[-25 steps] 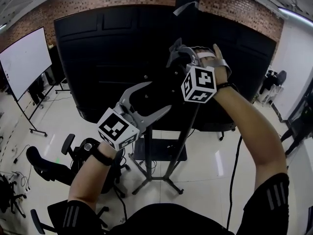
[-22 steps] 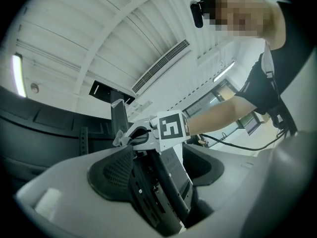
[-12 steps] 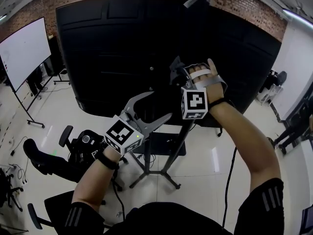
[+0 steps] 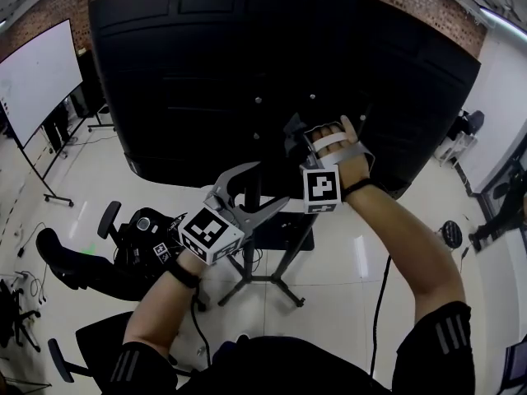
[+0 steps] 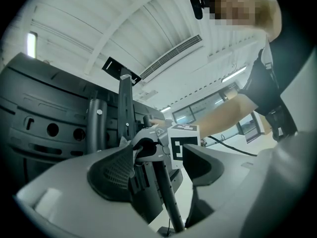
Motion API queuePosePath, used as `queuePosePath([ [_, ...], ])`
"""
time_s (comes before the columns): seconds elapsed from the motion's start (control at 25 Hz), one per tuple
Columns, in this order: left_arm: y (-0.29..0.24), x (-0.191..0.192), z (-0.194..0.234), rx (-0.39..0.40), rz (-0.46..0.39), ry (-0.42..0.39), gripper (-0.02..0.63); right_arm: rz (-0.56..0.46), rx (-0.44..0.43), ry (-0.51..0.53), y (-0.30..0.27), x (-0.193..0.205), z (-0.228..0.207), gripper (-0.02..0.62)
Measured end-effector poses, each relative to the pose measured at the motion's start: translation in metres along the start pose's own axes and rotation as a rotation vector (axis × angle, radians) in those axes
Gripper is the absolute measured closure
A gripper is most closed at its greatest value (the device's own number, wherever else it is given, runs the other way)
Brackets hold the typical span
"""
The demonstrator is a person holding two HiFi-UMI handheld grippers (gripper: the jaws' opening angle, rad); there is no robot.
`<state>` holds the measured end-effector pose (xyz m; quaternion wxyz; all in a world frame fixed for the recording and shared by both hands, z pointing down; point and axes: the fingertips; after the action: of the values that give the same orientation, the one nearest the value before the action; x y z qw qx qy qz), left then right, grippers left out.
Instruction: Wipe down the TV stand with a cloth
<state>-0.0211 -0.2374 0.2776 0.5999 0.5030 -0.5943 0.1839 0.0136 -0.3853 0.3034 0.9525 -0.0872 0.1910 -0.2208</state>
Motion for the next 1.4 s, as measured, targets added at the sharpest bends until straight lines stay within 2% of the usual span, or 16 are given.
queuePosePath([
  [0.48,0.009,0.038,-0.010,0.009,0.052,0.023,0.268,-0.011,-0.068,0.011,-0.014,-0.017,0.056,0.540],
  [0.76,0.018,0.063,-0.009,-0.024,0.083,0.067,0.268,-0.039,-0.135,0.004,-0.022,-0.028,0.094,0.540],
  [1.0,0.020,0.074,-0.011,-0.035,0.102,0.083,0.268,-0.062,-0.150,-0.048,-0.021,-0.033,0.106,0.540],
  [1.12,0.020,0.078,-0.011,-0.048,0.103,0.096,0.268,-0.117,-0.132,-0.139,-0.013,-0.040,0.103,0.540],
  [1.32,0.011,0.065,-0.014,-0.050,0.075,0.087,0.268,-0.259,-0.045,-0.496,0.025,-0.043,0.066,0.540],
  [1.4,0.002,0.055,-0.017,-0.041,0.054,0.070,0.268,-0.301,0.008,-0.595,0.044,-0.035,0.050,0.538],
])
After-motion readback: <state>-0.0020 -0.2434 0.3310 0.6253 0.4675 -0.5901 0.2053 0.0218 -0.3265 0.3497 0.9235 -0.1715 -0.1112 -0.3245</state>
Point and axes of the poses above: the fingertips, and each gripper's own axes: y backward along the fingers, z to its left, x out of its underside, and after that the axes turned 11 degrees about -z, right-handed
